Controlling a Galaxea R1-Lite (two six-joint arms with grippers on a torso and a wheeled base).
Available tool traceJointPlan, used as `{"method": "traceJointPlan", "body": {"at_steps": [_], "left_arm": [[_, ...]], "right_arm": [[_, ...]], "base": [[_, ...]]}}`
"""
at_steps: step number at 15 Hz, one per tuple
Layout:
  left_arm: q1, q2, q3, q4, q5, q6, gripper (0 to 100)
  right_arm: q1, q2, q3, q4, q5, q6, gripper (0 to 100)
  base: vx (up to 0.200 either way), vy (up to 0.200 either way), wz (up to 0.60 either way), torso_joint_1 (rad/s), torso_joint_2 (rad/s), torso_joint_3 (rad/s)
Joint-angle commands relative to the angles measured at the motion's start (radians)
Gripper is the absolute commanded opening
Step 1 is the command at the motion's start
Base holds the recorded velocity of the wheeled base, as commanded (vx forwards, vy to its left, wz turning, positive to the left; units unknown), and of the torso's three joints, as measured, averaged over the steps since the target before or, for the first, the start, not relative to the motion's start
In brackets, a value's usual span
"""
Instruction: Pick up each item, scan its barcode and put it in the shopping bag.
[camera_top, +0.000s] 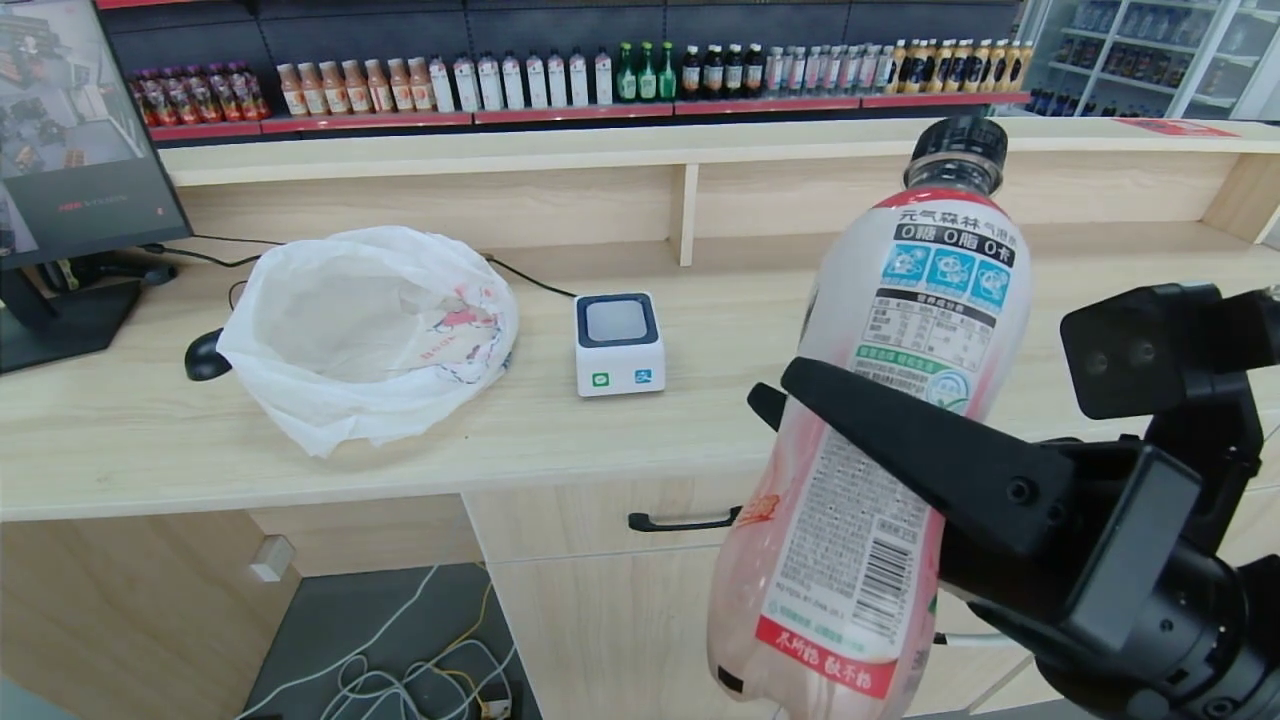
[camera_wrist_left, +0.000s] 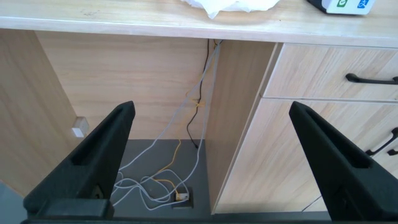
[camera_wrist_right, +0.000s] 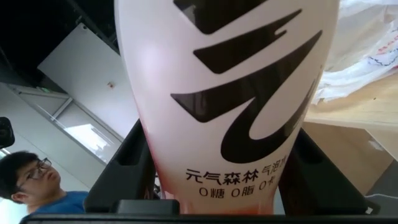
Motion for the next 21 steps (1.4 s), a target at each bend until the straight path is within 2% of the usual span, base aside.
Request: {"method": "traceJointPlan", "body": {"at_steps": [1,16,19,21], "left_arm": [[0.0,0.0,0.0,0.0,0.001,-0.001,100],[0.0,0.0,0.0,0.0,0.0,-0.001,100],[0.0,0.0,0.0,0.0,0.0,-0.001,100],[0.0,0.0,0.0,0.0,0.0,-0.001,100]], "right_arm": [[0.001,0.005,-0.014,-0.001,0.0,0.001,0],[0.004,0.004,-0.022,-0.001,0.0,0.001,0],[0.004,0.009,-0.02,-0.001,0.0,-0.023,0],[0.004,0.033,-0.025,-0.001,0.0,-0.085,0]], "base": [[0.0,0.0,0.0,0.0,0.0,0.0],[0.0,0.0,0.0,0.0,0.0,0.0],[0.0,0.0,0.0,0.0,0.0,0.0],[0.0,0.0,0.0,0.0,0.0,0.0]]}}
